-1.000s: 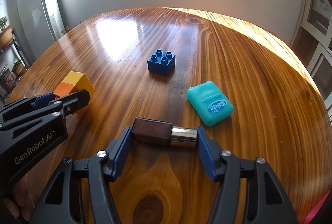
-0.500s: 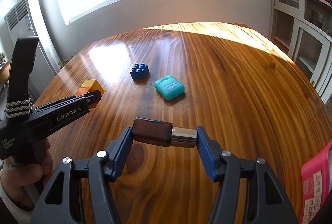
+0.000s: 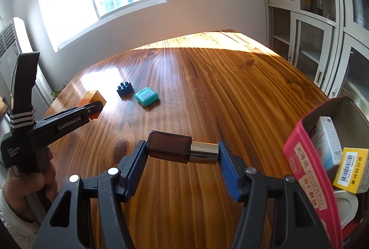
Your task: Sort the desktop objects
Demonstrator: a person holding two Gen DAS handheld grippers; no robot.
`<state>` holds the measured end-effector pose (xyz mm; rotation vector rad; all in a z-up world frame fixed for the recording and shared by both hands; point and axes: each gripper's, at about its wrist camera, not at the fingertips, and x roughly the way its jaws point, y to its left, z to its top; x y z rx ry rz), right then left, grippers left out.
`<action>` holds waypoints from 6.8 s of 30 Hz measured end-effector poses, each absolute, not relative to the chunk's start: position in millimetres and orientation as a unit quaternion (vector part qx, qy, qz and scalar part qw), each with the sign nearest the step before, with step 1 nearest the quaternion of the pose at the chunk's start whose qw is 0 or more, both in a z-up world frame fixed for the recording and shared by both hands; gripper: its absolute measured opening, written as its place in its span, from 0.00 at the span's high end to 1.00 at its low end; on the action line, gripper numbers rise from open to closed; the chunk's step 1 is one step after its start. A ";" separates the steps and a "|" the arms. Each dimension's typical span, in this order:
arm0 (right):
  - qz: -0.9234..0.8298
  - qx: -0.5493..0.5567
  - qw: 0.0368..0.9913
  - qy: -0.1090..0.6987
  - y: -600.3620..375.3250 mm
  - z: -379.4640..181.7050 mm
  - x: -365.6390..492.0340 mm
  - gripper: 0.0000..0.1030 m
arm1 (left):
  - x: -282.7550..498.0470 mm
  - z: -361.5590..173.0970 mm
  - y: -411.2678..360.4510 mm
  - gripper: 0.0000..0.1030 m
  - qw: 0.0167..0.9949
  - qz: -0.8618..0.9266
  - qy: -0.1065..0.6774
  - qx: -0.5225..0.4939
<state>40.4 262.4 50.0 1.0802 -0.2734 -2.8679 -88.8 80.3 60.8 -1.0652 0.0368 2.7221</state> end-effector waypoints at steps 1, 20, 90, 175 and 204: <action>-0.933 0.348 0.028 -0.091 266.7 51.5 45.0 0.36 | -86.3 62.1 83.9 0.65 0.113 0.926 0.015 -0.360; -0.942 0.303 -0.044 -0.136 337.2 68.0 107.6 0.36 | -39.2 73.4 148.1 0.65 0.177 0.922 0.045 -0.342; -0.936 0.250 -0.147 -0.200 478.3 52.4 195.6 0.23 | 40.4 83.6 368.2 0.34 0.391 0.842 0.104 -0.358; -0.900 0.416 0.124 -0.016 200.7 6.8 -100.0 0.22 | -201.4 18.7 71.6 0.34 0.073 0.912 0.007 -0.403; -0.888 0.435 0.146 0.026 173.2 -5.0 -154.2 0.22 | -249.4 4.8 70.1 0.67 0.050 0.906 0.020 -0.420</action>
